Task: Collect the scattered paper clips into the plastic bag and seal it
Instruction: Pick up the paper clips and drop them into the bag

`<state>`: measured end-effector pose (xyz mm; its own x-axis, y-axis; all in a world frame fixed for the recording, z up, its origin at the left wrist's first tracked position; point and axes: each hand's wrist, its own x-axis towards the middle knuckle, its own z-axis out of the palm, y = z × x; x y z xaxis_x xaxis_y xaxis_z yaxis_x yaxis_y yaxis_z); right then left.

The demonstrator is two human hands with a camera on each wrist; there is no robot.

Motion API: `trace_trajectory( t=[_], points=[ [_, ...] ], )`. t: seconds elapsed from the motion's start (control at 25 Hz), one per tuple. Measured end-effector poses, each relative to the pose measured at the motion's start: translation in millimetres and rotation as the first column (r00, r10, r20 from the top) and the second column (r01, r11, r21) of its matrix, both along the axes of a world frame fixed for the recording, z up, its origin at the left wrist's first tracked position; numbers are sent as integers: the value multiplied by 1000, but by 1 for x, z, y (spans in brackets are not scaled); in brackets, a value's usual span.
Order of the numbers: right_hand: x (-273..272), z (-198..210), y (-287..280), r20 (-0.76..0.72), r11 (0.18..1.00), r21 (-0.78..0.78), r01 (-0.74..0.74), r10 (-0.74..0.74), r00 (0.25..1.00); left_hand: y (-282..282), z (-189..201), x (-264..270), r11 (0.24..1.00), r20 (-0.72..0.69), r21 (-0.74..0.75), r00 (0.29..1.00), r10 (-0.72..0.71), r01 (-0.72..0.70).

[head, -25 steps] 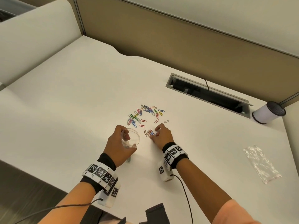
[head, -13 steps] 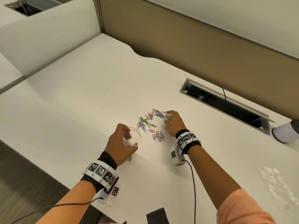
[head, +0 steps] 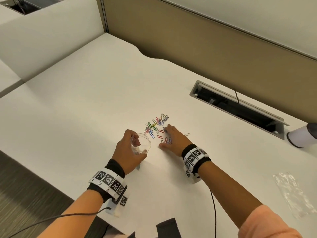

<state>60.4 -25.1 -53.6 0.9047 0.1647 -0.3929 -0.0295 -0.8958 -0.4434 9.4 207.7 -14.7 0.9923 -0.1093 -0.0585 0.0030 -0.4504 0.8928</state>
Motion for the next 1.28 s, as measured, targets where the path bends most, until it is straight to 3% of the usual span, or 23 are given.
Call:
trace_trajectory(
  t=[0.4, 0.6, 0.72, 0.8, 0.88, 0.96, 1.08, 1.16, 1.24, 1.28],
  points=[
    [-49, -2, 0, 219, 996, -26, 88, -80, 973, -13, 2, -12, 995, 6, -18, 995, -100, 100],
    [-54, 3, -9, 219, 960, 53, 273, -278, 935, -15, 2, -16, 990, 4, -26, 991, -137, 137],
    [-57, 3, -27, 80, 812, 314, 493, -540, 838, -15, 2, -21, 987, -1, -24, 987, -159, 159],
    [-61, 9, -37, -132, 601, 495, 627, -661, 738, -16, 2, -24, 986, -6, -24, 986, -168, 168],
    [-67, 20, -39, -356, 327, 640, 696, -676, 645, -16, 1, -25, 984, -8, -10, 984, -178, 178],
    [-69, 36, -35, -452, 203, 691, 694, -628, 633, -17, 2, -25, 983, -17, 1, 983, -183, 183],
    [-72, 70, -20, -503, 127, 758, 640, -510, 697, -20, 2, -27, 981, -16, 9, 981, -195, 195],
    [-76, 89, -1, -481, 126, 799, 588, -453, 751, -23, 1, -28, 978, -17, 17, 978, -207, 207],
    [-79, 99, 21, -395, 196, 834, 515, -438, 807, -26, 0, -28, 976, -19, 17, 976, -215, 215],
    [-82, 100, 30, -327, 269, 840, 472, -443, 835, -27, 0, -29, 976, -20, 15, 976, -219, 219]
  ],
)
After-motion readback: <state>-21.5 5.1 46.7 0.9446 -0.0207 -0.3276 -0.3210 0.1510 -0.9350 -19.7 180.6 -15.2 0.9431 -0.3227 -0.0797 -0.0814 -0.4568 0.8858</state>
